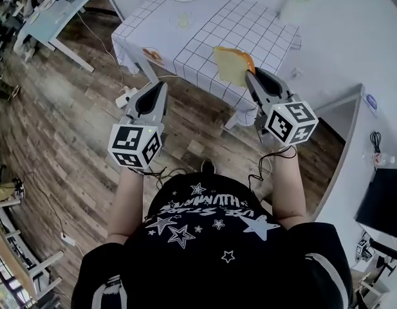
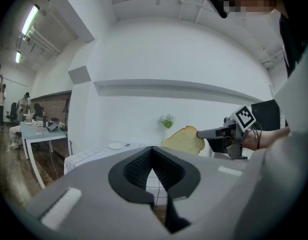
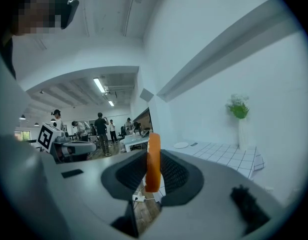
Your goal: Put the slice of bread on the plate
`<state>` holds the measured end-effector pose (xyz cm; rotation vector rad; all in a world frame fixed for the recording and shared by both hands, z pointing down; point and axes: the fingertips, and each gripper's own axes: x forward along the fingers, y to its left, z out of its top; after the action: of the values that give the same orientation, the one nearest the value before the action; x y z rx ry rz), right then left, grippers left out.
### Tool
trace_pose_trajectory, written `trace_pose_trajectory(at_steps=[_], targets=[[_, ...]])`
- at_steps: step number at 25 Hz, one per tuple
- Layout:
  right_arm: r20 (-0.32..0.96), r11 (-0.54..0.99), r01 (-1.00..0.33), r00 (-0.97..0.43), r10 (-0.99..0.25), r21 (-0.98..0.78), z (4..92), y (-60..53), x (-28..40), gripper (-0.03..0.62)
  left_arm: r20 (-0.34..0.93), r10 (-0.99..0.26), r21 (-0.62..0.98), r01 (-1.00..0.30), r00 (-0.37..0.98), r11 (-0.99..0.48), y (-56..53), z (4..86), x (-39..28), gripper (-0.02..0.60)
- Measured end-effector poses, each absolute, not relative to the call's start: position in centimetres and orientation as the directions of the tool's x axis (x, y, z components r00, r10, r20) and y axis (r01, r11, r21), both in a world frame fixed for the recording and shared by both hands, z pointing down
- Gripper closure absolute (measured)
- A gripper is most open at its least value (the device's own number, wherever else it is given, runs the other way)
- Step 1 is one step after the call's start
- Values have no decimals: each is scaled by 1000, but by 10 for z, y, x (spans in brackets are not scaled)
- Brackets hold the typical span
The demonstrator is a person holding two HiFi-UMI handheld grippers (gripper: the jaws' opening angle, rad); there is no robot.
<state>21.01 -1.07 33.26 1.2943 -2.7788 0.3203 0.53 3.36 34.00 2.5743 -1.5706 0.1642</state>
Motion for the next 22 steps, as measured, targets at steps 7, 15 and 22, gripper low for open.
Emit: trace_pose_trajectory(at_steps=[7, 15, 22], targets=[[138, 647, -739, -672, -727, -188, 336, -48, 215, 508, 173, -889, 45, -905, 424, -422, 15, 340, 12, 572], [163, 664, -723, -690, -705, -188, 341, -71, 200, 508, 178, -905, 91, -922, 387, -377, -15, 347, -4, 572], [183, 622, -764, -645, -742, -170, 355, -93, 192, 508, 145, -884, 106, -895, 445, -433, -51, 359, -13, 572]])
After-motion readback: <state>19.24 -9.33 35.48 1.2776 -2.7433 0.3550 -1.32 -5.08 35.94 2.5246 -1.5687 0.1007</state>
